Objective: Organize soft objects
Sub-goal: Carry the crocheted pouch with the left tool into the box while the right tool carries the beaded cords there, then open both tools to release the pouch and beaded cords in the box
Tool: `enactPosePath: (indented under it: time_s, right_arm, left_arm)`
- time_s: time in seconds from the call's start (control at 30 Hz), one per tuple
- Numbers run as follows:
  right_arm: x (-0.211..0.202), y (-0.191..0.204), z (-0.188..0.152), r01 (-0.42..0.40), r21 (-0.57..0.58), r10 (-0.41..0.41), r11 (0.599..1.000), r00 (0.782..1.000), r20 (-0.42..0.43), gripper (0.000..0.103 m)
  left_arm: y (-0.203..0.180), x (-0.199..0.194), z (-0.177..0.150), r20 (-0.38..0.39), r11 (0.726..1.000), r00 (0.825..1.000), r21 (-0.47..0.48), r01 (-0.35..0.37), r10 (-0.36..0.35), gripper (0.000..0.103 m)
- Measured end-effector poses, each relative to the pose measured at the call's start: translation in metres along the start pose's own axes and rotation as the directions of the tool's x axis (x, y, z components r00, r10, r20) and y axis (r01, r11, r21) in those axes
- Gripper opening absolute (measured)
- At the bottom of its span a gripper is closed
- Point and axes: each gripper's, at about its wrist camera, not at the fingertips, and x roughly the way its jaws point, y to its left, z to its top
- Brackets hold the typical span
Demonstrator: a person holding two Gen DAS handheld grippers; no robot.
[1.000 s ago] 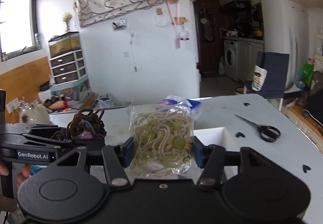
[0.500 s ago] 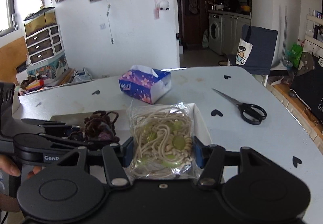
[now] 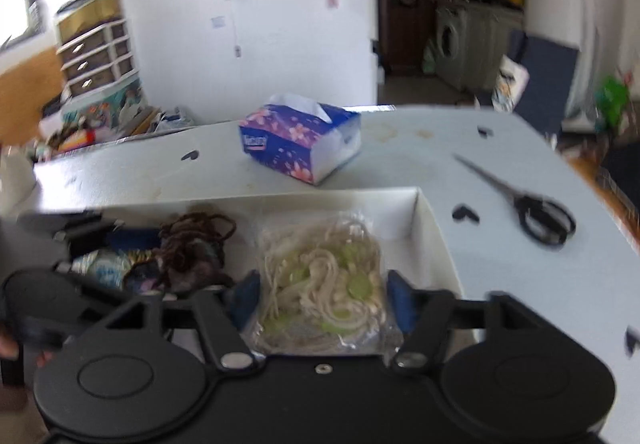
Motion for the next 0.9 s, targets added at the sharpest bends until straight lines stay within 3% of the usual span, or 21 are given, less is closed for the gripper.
enactPosePath:
  time_s: [0.03,0.13,0.27,0.5,0.9]
  right_arm:
    - [-0.003,-0.002,-0.001,-0.003,0.027,0.003,1.0,1.0,0.009,0.087]
    - [-0.015,-0.007,-0.003,-0.029,0.047,0.027,0.998,0.999,0.034,0.087]
    - [-0.033,-0.008,-0.004,-0.017,0.038,0.015,0.999,0.998,0.057,0.087]
    - [-0.061,-0.006,-0.004,-0.028,0.021,0.026,0.999,0.996,0.089,0.087]
    - [-0.106,0.012,-0.006,-0.031,-0.007,0.032,0.999,0.989,0.143,0.087]
  left_arm:
    - [-0.001,0.0,-0.001,-0.001,1.0,1.0,0.011,-0.004,0.004,0.094]
    - [0.0,-0.008,-0.002,0.017,0.998,0.998,-0.018,0.067,-0.067,0.095]
    - [-0.007,-0.014,-0.004,0.011,0.999,0.999,0.019,0.049,-0.05,0.095]
    - [-0.01,-0.032,-0.007,0.012,0.999,0.999,0.001,0.047,-0.047,0.097]
    - [-0.018,-0.093,-0.007,0.052,0.999,0.998,0.018,0.045,-0.046,0.101]
